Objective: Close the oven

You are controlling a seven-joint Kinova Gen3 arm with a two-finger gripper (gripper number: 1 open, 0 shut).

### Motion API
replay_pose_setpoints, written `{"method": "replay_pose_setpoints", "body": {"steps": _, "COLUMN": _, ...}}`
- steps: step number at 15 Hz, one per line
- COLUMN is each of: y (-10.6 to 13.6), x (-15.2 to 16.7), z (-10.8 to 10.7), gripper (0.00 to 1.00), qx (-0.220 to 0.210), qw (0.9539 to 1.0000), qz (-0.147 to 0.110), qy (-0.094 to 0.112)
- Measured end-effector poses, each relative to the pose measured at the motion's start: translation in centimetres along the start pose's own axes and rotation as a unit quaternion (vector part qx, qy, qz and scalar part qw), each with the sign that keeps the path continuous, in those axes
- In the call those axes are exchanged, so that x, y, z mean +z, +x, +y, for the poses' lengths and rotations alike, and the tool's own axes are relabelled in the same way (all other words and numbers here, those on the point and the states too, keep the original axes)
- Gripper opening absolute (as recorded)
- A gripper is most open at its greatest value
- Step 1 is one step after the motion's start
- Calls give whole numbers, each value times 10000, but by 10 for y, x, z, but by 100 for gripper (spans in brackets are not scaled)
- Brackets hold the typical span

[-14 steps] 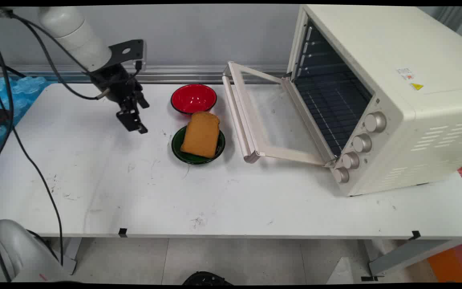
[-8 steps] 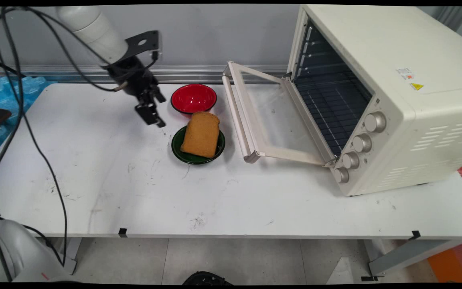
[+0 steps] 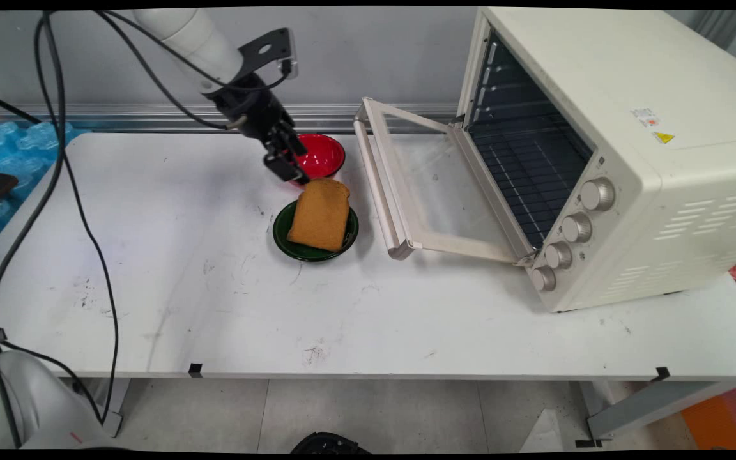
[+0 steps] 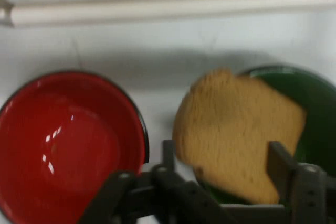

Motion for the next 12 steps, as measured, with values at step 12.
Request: {"method": "replay_pose_setpoints", "body": {"steps": 12, "y": 4, "x": 46, "z": 1, "gripper": 0, "qx": -308, "qw": 9959, "qz": 840, "qy": -118}}
